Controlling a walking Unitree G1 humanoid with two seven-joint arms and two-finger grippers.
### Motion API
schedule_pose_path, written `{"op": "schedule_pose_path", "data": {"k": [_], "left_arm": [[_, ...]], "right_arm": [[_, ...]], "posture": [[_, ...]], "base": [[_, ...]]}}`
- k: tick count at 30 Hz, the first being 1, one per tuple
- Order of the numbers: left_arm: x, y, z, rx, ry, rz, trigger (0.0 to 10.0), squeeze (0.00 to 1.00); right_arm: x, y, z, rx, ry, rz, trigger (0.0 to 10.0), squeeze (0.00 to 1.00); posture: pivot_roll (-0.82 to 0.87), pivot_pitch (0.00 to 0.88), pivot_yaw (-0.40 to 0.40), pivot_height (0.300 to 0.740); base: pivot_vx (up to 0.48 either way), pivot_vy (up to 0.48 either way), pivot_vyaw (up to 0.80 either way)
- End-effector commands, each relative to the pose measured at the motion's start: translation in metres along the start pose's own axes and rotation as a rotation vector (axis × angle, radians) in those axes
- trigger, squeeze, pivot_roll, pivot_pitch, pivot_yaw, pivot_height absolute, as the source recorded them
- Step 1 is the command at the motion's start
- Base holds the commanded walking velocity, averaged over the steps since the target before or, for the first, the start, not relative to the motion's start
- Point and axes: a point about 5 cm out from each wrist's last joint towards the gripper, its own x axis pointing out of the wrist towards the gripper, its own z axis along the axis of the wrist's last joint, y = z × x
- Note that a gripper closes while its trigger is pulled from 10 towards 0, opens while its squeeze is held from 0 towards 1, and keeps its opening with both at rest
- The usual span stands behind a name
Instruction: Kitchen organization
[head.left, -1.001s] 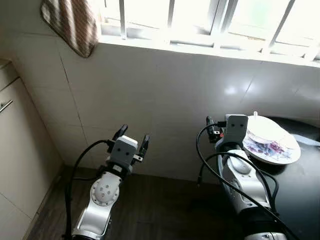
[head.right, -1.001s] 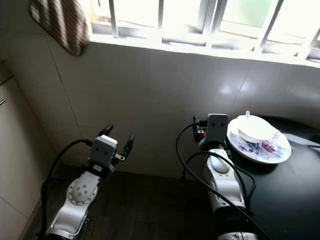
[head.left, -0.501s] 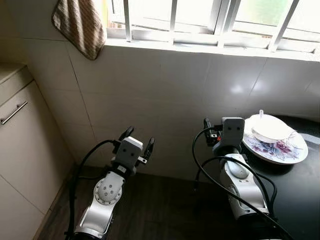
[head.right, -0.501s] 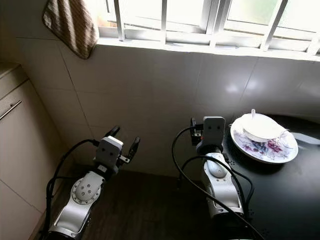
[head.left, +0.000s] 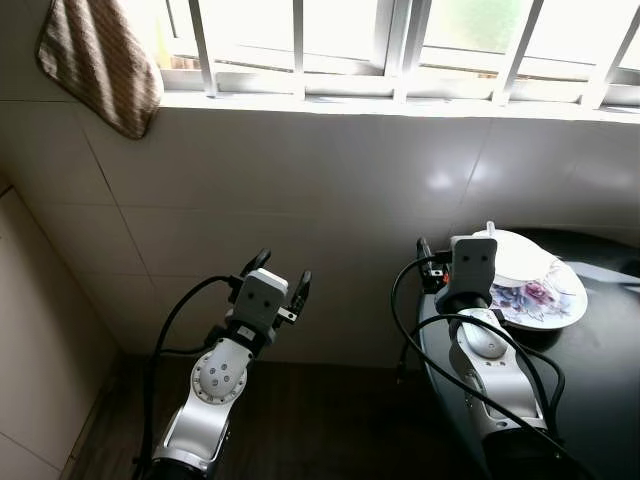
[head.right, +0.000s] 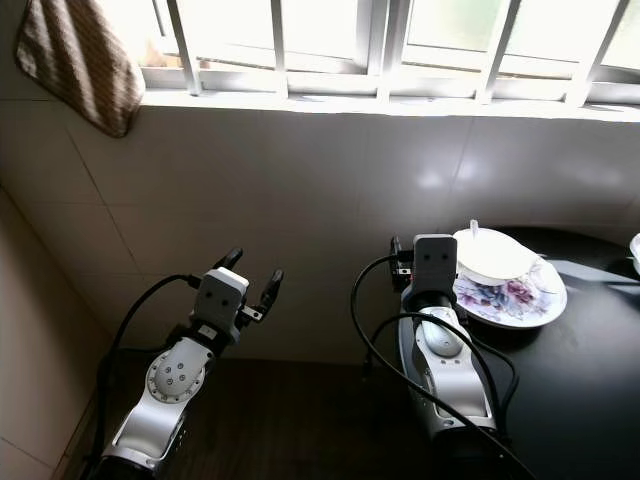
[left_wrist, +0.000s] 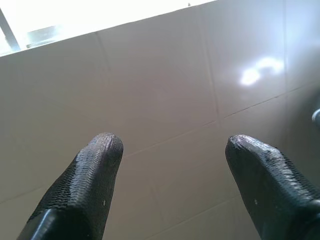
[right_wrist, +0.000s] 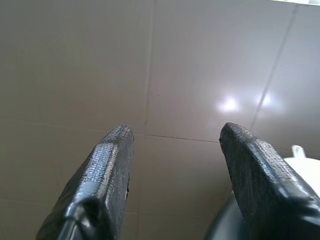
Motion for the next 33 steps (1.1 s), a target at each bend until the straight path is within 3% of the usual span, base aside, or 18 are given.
{"op": "schedule_pose_path", "data": {"k": [1,8,15,18,23,27,29,30,33], "left_arm": [[-0.001,0.005,-0.001,-0.003,0.002,0.019,10.0,0.0],[-0.001,0.006,0.0,-0.004,0.0,0.029,10.0,0.0],[-0.001,0.006,0.0,-0.01,-0.003,0.031,10.0,0.0],[-0.002,0.004,0.002,-0.015,-0.019,0.018,10.0,0.0],[-0.001,0.004,0.002,-0.014,-0.017,0.014,10.0,0.0],[-0.002,0.005,0.001,-0.011,-0.014,0.014,10.0,0.0],[-0.001,0.005,0.001,-0.008,-0.012,0.012,10.0,0.0],[-0.001,0.005,0.001,-0.008,-0.012,0.012,10.0,0.0],[-0.001,0.005,0.001,-0.007,-0.011,0.012,10.0,0.0]], "right_arm": [[0.003,0.003,0.004,-0.015,-0.014,0.018,10.0,0.0],[0.005,0.004,0.005,0.003,-0.013,0.017,10.0,0.0],[0.006,0.0,0.005,-0.008,-0.012,0.004,10.0,0.0],[0.007,-0.003,0.005,-0.014,-0.009,-0.005,10.0,0.0],[0.012,-0.017,0.006,-0.016,0.01,-0.057,10.0,0.0],[0.016,-0.036,0.008,-0.033,0.019,-0.113,10.0,0.0],[0.021,-0.054,0.008,-0.032,0.049,-0.132,10.0,0.0],[0.021,-0.054,0.008,-0.032,0.049,-0.132,10.0,0.0],[0.027,-0.066,-0.003,-0.013,0.182,-0.075,10.0,0.0]], "posture": [[-0.02,0.0,-0.019,0.74],[-0.01,0.0,-0.028,0.74],[-0.01,0.0,-0.029,0.74],[-0.01,0.0,-0.028,0.74],[-0.01,0.0,-0.027,0.74],[-0.01,0.0,-0.025,0.74],[-0.02,0.0,-0.023,0.74],[-0.02,0.0,-0.023,0.74],[-0.02,0.0,-0.022,0.74]], "base": [[0.398,0.0,0.0],[0.339,0.0,0.0],[0.157,0.0,-0.8],[0.0,0.0,0.0],[0.0,0.0,0.0],[0.0,0.0,0.0],[0.0,0.0,0.0],[0.0,0.0,0.0],[0.0,0.0,0.0]]}}
